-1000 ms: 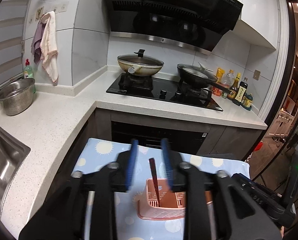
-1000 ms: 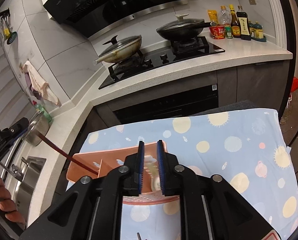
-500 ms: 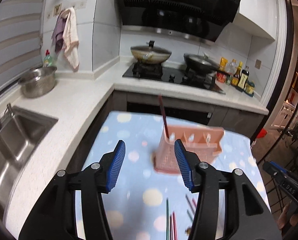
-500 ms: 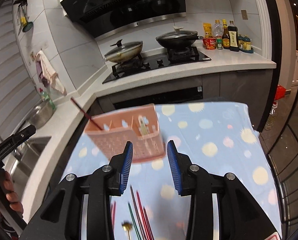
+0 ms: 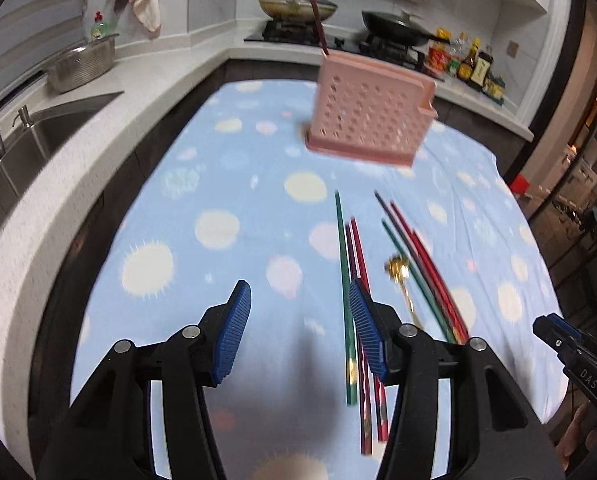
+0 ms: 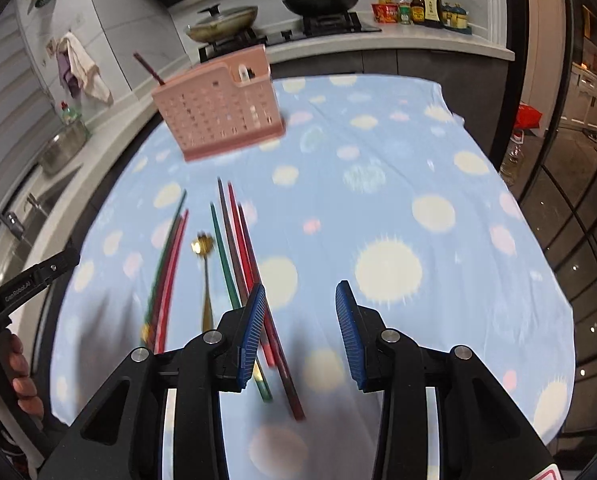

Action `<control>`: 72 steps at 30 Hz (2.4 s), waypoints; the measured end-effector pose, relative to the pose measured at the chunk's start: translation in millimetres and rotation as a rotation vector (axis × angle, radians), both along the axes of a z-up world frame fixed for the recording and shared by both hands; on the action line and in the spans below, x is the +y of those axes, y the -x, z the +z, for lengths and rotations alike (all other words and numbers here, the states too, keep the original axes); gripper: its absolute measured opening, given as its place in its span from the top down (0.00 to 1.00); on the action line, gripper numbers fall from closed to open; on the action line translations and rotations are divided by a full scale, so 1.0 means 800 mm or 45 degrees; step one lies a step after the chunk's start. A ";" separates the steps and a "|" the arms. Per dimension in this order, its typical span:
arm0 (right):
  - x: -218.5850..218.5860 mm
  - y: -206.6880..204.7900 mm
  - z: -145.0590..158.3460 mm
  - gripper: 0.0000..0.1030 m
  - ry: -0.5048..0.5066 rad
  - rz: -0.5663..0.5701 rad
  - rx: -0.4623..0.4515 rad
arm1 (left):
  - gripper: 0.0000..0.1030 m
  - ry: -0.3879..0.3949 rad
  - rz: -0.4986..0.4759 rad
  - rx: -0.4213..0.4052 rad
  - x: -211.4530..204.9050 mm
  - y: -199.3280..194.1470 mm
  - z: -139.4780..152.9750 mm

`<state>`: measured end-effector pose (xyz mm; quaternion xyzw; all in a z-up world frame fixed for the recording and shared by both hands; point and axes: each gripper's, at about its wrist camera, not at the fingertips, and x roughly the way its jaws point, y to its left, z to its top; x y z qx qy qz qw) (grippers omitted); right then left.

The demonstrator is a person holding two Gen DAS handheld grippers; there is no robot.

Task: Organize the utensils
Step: 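Grasp a green chopstick with the left tool while the right tool grasps a dark red chopstick, then carry both chopsticks up and insert them into the pink holder, opening both tools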

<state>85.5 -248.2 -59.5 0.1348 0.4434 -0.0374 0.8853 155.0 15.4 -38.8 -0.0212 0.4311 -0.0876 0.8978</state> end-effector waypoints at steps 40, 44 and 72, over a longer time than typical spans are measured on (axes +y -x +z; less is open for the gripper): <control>0.030 0.021 -0.076 0.91 0.050 0.092 0.119 | 0.61 -0.051 -0.098 0.146 -0.036 0.028 -0.093; 0.030 0.020 -0.076 0.91 0.054 0.093 0.119 | 0.65 -0.074 -0.103 0.130 -0.040 0.027 -0.094; 0.010 0.038 0.035 0.93 -0.027 0.047 -0.162 | 0.93 0.110 -0.048 -0.057 0.002 0.048 0.024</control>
